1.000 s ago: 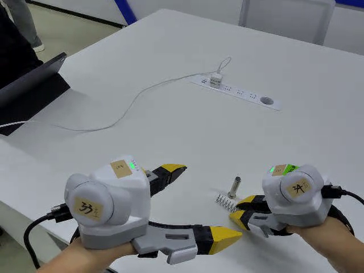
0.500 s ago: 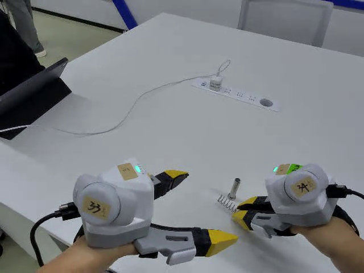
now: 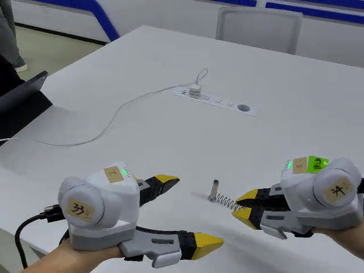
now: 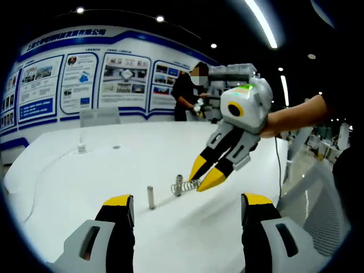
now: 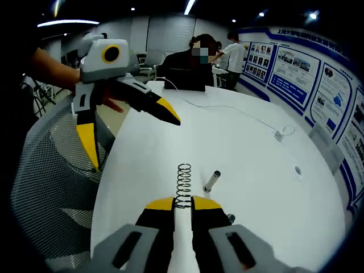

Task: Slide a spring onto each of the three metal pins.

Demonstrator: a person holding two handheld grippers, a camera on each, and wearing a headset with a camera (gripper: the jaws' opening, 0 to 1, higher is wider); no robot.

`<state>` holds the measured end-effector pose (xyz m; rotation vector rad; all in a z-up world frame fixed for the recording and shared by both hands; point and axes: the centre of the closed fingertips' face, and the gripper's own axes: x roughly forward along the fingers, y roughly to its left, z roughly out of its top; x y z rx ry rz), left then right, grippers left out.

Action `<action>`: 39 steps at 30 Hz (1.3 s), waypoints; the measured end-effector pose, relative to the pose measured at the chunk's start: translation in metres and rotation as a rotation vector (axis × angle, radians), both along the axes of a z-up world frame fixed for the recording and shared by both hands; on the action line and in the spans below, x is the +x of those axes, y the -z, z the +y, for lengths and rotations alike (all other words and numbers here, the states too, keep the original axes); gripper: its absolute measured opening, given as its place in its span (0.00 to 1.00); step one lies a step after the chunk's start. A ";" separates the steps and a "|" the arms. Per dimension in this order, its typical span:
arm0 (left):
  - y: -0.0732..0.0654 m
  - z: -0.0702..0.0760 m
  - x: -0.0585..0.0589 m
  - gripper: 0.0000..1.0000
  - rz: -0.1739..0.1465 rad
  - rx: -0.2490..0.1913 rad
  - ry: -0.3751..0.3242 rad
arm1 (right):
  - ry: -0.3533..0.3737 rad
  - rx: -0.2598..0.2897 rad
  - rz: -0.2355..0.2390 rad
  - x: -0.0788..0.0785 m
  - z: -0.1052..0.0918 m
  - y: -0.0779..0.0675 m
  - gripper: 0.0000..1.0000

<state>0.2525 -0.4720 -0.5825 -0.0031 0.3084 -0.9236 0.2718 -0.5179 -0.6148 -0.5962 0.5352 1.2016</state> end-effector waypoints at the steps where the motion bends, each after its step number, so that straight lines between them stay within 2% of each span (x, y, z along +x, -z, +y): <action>1: -0.002 -0.003 -0.001 0.77 -0.001 -0.007 0.013 | -0.008 0.015 0.018 -0.004 0.000 -0.003 0.11; 6: -0.006 -0.021 -0.009 0.67 0.003 -0.020 0.073 | -0.063 0.008 -0.008 -0.022 -0.005 -0.015 0.11; 10: -0.008 -0.028 -0.014 0.60 0.004 -0.013 0.107 | -0.169 0.013 -0.045 -0.041 -0.004 -0.027 0.11; 14: -0.018 -0.037 -0.024 0.49 -0.010 -0.019 0.158 | -0.227 -0.006 -0.076 -0.054 -0.004 -0.032 0.11; 21: -0.020 -0.041 -0.036 0.33 -0.015 0.021 0.225 | -0.271 0.003 -0.094 -0.063 0.000 -0.037 0.11; 27: -0.018 -0.042 -0.042 0.26 -0.022 0.050 0.256 | -0.332 0.008 -0.115 -0.073 0.007 -0.043 0.11; 33: -0.021 -0.047 -0.048 0.18 -0.028 0.055 0.288 | -0.348 -0.003 -0.129 -0.073 0.005 -0.044 0.11; 36: -0.021 -0.049 -0.049 0.16 -0.037 0.061 0.297 | -0.358 -0.006 -0.135 -0.075 0.003 -0.045 0.11; 39: -0.022 -0.052 -0.051 0.14 -0.071 0.076 0.311 | -0.356 -0.003 -0.140 -0.075 0.001 -0.047 0.11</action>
